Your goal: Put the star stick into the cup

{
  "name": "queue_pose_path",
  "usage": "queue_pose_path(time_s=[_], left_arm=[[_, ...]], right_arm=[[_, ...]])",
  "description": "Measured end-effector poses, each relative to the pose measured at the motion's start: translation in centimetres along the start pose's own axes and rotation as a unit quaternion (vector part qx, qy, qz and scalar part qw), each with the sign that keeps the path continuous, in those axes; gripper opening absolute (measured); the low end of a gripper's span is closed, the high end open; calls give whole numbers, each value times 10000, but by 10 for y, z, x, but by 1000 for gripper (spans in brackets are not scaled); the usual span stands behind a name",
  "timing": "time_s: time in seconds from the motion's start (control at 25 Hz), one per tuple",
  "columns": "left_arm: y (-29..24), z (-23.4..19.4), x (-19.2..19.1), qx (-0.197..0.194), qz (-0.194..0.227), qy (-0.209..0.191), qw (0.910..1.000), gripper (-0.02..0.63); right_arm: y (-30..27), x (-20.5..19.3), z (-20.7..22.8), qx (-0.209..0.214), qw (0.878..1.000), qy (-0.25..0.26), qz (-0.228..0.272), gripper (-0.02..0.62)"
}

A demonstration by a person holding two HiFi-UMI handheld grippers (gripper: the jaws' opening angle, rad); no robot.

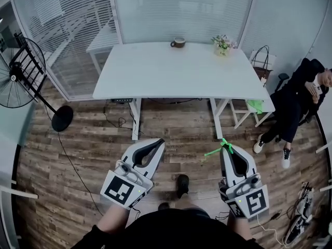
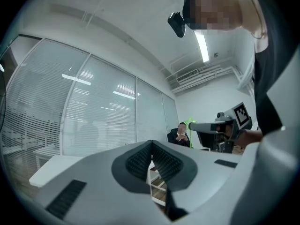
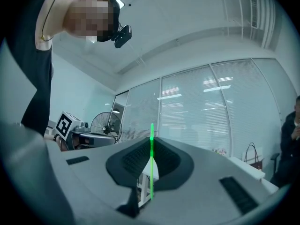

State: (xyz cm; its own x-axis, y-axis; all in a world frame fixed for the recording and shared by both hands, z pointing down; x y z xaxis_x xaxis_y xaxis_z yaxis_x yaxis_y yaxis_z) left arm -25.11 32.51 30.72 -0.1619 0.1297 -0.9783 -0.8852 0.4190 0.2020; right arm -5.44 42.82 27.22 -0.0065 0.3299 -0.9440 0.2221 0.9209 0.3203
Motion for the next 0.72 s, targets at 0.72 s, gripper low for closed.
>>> queue_pose_path(time_s=[0.72], left_arm=[[-129,-68,-16,373,49,-206,9991,14]], right_arm=[[-104,-38,122,381,9992,-65,32,20]])
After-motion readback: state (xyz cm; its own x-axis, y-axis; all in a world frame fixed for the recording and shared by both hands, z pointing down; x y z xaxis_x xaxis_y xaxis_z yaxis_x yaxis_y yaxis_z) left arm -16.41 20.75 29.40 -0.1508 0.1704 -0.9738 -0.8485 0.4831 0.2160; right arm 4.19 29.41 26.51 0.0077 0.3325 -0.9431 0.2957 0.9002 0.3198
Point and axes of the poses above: the fingertips, and each gripper's own axes: y backward along the fingers, z to its right, x out of its top, the point moved 5 cm from there along y, backward along the fingers, and after that the axes turned 7 degrees about z, right-handed, at the moved point
